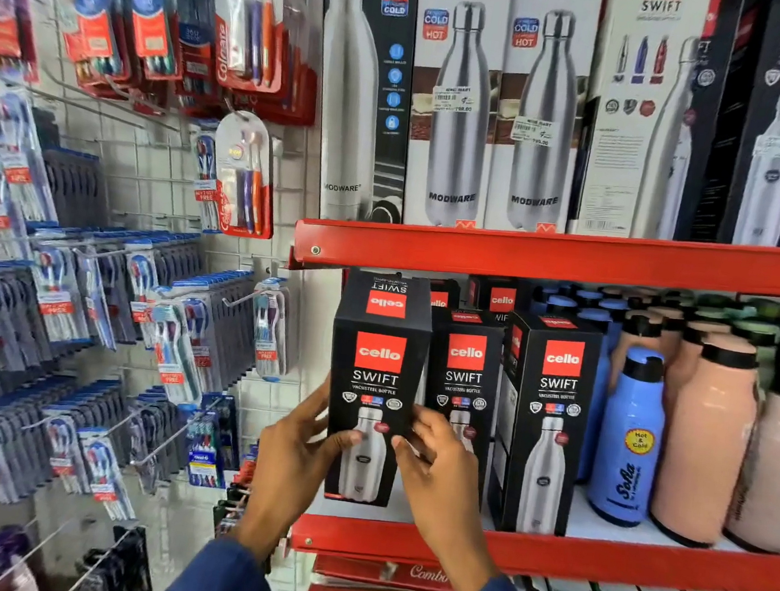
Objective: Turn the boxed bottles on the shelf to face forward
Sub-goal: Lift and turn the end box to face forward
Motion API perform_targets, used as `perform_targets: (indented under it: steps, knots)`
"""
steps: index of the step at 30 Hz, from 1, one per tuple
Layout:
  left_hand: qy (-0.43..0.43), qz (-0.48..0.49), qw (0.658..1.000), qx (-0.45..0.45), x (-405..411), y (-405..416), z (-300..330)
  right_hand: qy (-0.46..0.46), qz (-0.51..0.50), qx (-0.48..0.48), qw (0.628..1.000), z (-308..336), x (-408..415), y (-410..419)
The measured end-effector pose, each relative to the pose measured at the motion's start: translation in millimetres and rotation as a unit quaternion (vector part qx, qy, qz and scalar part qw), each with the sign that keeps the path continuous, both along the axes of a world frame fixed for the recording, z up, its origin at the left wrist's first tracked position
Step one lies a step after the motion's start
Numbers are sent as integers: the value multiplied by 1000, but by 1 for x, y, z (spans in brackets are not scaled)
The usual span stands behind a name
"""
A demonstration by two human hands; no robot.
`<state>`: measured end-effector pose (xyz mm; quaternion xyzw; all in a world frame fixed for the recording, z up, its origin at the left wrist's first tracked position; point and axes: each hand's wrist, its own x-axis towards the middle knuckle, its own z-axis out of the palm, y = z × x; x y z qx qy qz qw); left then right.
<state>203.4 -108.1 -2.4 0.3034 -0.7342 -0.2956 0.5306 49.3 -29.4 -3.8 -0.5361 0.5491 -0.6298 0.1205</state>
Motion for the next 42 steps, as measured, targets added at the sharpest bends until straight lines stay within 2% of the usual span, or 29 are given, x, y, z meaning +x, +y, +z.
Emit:
perform_targets:
  steps: [7,21,26,36,42]
  knots:
    - [-23,-15,999,18,-3,-27,-28,31,-35,37,998,-17,1,-26]
    - [-88,-59,993,51,-8,-58,-43,76,-107,98,986,-29,0,-49]
    - [-67,-54,995,52,-11,-53,-46,94,-125,97,983,-30,2,-46]
    - [-89,14,995,36,-18,-47,-48,110,-136,108,979,-36,3,-49]
    - [-93,19,995,31,-16,-43,-44,102,-137,122,978,-38,-1,-52]
